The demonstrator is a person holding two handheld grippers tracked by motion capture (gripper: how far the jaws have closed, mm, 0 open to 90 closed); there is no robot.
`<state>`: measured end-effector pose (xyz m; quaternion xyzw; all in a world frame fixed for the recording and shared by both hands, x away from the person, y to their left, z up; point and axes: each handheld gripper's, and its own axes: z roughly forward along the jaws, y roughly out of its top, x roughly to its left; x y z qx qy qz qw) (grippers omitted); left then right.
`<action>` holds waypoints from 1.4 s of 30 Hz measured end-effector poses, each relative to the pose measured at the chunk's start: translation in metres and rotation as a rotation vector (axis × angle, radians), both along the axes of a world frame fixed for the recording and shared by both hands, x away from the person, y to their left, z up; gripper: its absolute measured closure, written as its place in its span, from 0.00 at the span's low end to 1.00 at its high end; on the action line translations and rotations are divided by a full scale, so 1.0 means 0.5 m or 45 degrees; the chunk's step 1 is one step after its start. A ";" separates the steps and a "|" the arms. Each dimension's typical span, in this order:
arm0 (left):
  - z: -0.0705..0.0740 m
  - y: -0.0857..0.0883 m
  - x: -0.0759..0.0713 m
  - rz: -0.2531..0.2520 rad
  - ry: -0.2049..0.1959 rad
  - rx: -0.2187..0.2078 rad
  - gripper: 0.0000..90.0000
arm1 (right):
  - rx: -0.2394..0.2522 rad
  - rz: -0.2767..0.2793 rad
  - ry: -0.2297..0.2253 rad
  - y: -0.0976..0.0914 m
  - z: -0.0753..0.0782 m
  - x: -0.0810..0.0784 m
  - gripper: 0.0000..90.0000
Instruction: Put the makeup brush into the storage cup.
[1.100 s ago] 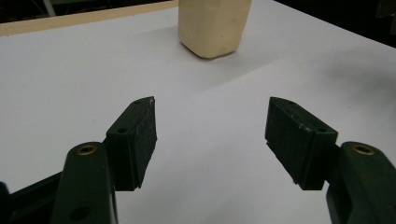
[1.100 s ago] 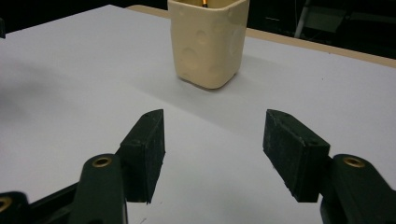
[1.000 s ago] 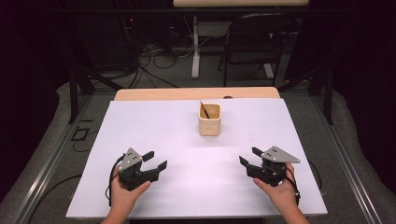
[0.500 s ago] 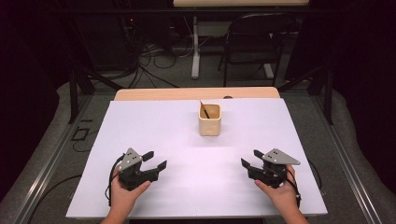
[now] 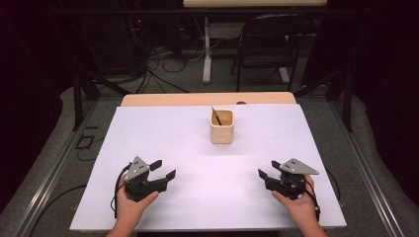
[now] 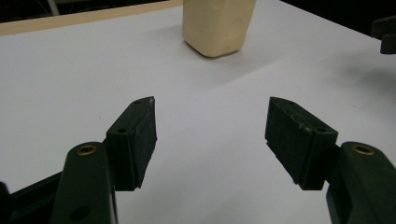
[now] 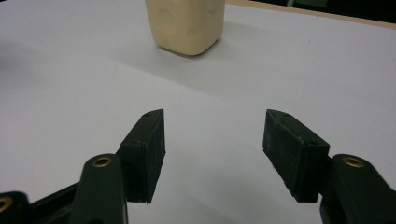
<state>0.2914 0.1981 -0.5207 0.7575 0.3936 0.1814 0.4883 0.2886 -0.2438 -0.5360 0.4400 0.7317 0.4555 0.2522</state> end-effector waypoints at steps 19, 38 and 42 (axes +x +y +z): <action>-0.006 0.022 -0.003 0.024 0.022 0.000 0.38 | -0.029 -0.048 0.052 -0.034 -0.014 -0.010 0.43; -0.013 0.042 -0.007 0.055 0.043 0.003 0.38 | -0.036 -0.066 0.076 -0.046 -0.026 -0.011 0.43; -0.015 0.044 -0.005 0.056 0.049 0.011 0.38 | -0.037 -0.064 0.076 -0.044 -0.029 -0.010 0.43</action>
